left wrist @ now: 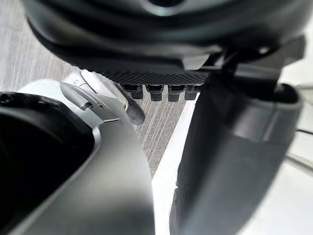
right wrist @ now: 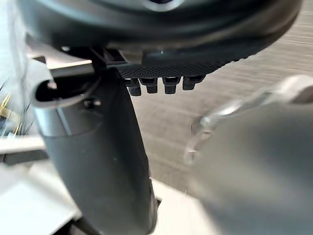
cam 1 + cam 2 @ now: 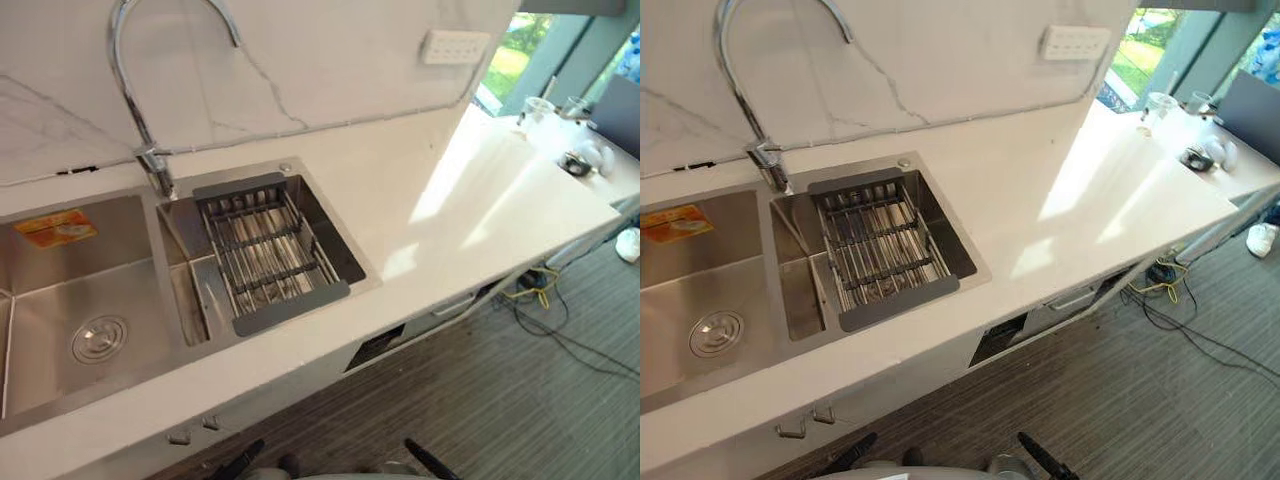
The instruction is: Walk over to the sink, pick up the cup, carry it to the dishwasher, place the cup inside the dishwasher, then close the dishwasher door
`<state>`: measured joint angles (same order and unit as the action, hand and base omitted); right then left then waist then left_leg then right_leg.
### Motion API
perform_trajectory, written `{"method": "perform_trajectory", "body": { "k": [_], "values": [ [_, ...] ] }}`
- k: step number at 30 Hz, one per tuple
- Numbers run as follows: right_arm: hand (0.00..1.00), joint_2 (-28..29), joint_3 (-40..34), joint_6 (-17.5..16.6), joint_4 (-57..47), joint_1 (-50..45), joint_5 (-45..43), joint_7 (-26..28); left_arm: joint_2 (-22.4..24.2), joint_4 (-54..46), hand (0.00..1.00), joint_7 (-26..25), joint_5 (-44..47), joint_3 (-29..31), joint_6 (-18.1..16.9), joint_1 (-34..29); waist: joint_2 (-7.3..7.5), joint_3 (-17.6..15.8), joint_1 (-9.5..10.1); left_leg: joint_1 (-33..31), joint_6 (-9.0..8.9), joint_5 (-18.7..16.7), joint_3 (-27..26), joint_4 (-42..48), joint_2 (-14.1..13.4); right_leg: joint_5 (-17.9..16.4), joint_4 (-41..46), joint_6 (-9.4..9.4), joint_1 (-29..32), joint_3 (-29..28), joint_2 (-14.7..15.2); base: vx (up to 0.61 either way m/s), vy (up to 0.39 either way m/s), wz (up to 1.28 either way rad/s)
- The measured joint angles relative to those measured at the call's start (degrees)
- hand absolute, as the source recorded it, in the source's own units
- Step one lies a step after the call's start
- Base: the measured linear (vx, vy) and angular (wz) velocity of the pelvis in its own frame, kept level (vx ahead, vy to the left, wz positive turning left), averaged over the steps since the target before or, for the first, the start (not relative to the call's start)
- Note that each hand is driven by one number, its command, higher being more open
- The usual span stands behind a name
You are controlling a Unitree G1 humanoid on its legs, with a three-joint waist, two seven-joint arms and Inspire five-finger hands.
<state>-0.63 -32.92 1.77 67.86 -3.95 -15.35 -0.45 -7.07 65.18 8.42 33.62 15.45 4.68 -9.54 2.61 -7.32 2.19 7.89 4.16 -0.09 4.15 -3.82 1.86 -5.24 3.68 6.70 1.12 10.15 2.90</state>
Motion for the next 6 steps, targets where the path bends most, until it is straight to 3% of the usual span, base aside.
{"method": "perform_trajectory", "body": {
  "k": [2,3,6],
  "values": [
    [1.00,0.2,-0.2,0.1,-0.2,-1.0,-0.2,-0.4,0.1,0.0,1.00,-0.4,-0.9,1.1,0.1,-0.3,0.20,0.1,-0.76,1.0,0.24,-1.9,3.4,1.5,1.4,3.7,0.7,-1.88,0.4,-6.6,-1.3,0.16,-0.061,0.79],
    [1.00,0.2,-0.6,0.5,-0.4,-1.8,-0.5,-1.0,0.5,0.0,1.00,-0.5,-2.1,1.9,0.2,-0.3,-0.02,0.3,-0.88,1.0,0.12,-3.2,5.0,2.9,2.0,2.9,3.5,-4.62,0.4,-6.9,-1.2,0.12,-0.037,0.69],
    [1.00,0.2,-1.4,2.1,-1.3,-3.0,-1.3,-1.9,2.4,0.0,1.00,-0.3,-3.8,6.0,-0.2,-0.7,-0.75,0.8,-1.35,1.3,-0.73,-4.2,7.8,3.6,1.7,0.4,5.7,-5.52,-0.3,-3.5,-0.9,0.14,-0.043,0.54]
  ]
}}
